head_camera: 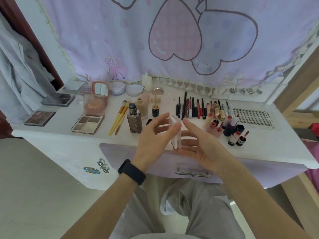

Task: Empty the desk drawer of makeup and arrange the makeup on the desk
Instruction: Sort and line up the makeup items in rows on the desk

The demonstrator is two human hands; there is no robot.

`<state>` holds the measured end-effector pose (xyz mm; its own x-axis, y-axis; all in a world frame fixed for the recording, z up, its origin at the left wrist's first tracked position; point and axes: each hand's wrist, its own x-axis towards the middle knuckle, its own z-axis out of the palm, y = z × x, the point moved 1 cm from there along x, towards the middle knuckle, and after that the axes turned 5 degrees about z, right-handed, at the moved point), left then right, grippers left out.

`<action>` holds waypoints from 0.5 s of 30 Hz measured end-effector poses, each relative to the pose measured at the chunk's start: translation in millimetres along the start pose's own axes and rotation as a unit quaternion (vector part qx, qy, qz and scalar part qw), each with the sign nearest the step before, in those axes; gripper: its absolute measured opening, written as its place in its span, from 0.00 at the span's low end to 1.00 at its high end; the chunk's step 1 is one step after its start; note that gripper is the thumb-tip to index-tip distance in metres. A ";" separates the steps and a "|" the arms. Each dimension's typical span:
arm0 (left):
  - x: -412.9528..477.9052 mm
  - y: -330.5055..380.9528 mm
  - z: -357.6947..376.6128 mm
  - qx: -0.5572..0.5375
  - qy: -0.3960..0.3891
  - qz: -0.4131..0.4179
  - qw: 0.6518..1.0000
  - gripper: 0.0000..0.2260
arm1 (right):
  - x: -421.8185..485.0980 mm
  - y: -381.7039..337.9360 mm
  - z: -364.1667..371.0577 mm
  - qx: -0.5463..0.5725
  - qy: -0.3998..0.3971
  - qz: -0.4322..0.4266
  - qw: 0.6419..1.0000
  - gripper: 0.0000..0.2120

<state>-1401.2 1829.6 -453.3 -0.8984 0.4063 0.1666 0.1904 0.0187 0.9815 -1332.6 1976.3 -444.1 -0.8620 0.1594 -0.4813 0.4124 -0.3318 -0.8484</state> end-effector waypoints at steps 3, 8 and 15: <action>4.3 6.1 3.7 -0.126 0.032 -0.064 0.990 0.31 | -2.5 -1.3 -2.8 -0.065 0.026 -0.064 0.996 0.23; 1.9 8.5 8.7 -0.289 0.033 -0.134 0.947 0.21 | -11.0 6.1 -9.5 -0.183 0.043 -0.185 0.965 0.25; -8.4 -0.4 12.9 -0.366 0.049 -0.162 0.915 0.12 | -13.6 17.3 -11.7 -0.223 0.129 -0.258 0.931 0.19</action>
<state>-1388.6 1838.0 -456.3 -0.8990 0.4027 -0.1721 -0.3761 -0.5087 0.7744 -1310.3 1979.3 -454.8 -0.9036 0.4275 0.0283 0.0932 0.2605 -0.9610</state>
